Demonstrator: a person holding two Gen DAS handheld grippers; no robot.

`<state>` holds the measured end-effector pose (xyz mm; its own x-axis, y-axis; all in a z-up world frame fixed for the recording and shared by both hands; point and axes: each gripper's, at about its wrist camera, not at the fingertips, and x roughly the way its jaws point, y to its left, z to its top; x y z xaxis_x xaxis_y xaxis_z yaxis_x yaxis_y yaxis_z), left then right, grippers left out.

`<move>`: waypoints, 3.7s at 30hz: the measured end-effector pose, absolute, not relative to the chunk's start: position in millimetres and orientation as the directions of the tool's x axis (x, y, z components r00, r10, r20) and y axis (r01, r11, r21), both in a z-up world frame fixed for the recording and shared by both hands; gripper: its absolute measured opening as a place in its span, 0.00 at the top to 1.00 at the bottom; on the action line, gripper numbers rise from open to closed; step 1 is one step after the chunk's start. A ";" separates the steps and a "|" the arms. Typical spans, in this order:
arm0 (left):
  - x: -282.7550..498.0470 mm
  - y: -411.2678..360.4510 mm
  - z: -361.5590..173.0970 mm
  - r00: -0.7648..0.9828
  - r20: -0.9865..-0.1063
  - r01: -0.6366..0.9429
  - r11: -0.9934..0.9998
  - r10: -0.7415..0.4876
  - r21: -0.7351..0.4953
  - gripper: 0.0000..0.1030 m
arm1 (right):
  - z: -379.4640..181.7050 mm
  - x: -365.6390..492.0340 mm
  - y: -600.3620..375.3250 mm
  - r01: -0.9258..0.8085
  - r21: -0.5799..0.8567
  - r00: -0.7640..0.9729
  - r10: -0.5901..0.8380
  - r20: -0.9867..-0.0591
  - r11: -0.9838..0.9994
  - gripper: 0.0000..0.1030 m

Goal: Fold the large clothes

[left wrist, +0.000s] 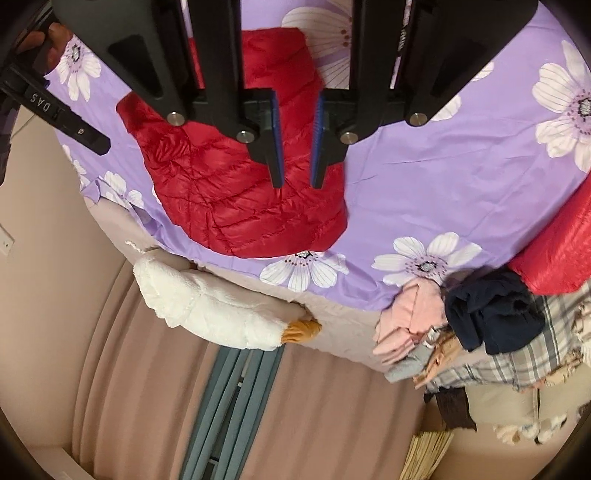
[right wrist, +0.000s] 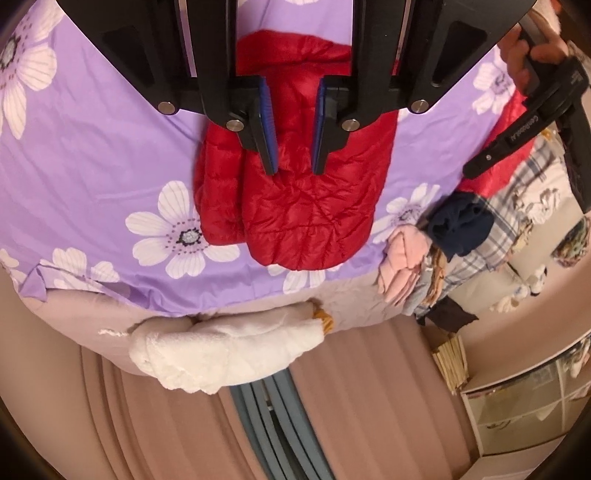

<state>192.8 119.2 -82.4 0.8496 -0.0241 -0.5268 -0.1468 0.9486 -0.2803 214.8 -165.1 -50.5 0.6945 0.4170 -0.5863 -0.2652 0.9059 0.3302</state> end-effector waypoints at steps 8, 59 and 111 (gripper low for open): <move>243.5 126.9 -74.0 0.850 -0.525 -0.141 0.946 -0.035 -0.291 0.88 | -48.3 256.7 -152.6 -0.271 0.337 0.671 0.428 -0.605 0.902 0.87; 429.8 124.3 -205.5 0.665 -0.735 -0.232 0.899 -0.133 -0.372 0.92 | -181.1 409.3 -126.5 -0.170 0.267 0.518 0.316 -0.795 0.949 0.92; 247.6 55.7 -216.9 0.753 -0.614 -0.381 0.917 0.235 -0.116 0.75 | -188.3 270.1 -158.4 0.172 0.088 0.617 -0.038 -0.786 0.981 0.92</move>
